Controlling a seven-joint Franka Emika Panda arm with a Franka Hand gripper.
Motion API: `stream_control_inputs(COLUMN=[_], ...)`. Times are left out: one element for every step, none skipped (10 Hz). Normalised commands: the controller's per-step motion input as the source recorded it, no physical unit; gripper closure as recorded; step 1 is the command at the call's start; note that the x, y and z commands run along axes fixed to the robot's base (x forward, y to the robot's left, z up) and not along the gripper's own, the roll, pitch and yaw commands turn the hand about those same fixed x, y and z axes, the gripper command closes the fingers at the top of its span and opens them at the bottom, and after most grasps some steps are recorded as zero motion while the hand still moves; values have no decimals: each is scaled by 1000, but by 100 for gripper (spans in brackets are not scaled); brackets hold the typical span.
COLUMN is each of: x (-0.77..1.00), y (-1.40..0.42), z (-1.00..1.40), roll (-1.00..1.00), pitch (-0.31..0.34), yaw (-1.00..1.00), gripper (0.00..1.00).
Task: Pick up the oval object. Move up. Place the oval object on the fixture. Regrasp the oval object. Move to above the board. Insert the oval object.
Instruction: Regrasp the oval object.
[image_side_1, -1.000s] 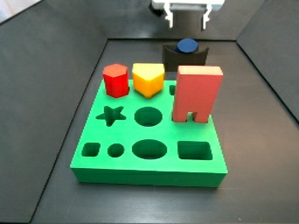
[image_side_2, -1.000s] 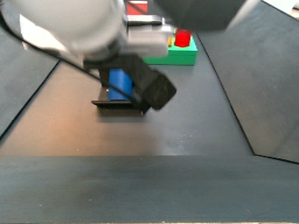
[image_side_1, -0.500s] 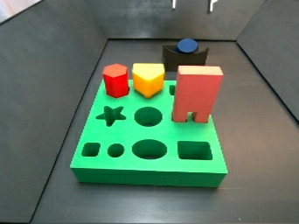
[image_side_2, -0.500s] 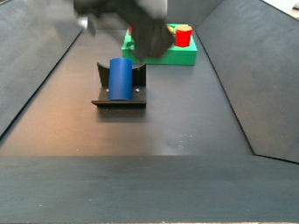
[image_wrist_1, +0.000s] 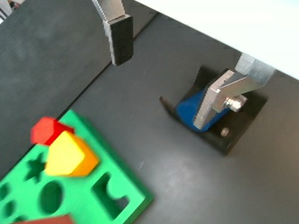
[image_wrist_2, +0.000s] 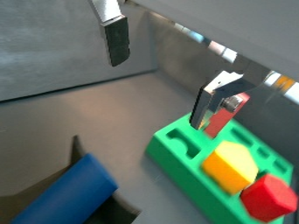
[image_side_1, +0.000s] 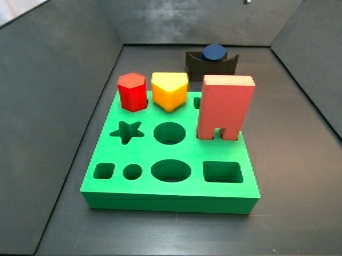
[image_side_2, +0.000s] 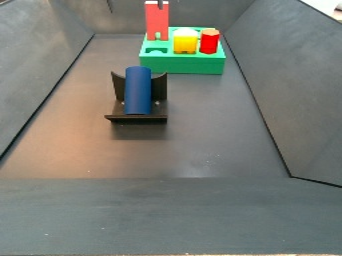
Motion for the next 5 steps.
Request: stream_control_inputs(x=[-22, -21, -27, -32, -23], y=[-26, -43, -32, -24, -23], z=[28, 8, 10, 13, 4], roll=[1000, 1000, 1000, 1000, 1000], pitch=[22, 19, 13, 8, 1], yaw=[34, 34, 35, 36, 37], gripper=[0, 0, 0, 0, 0])
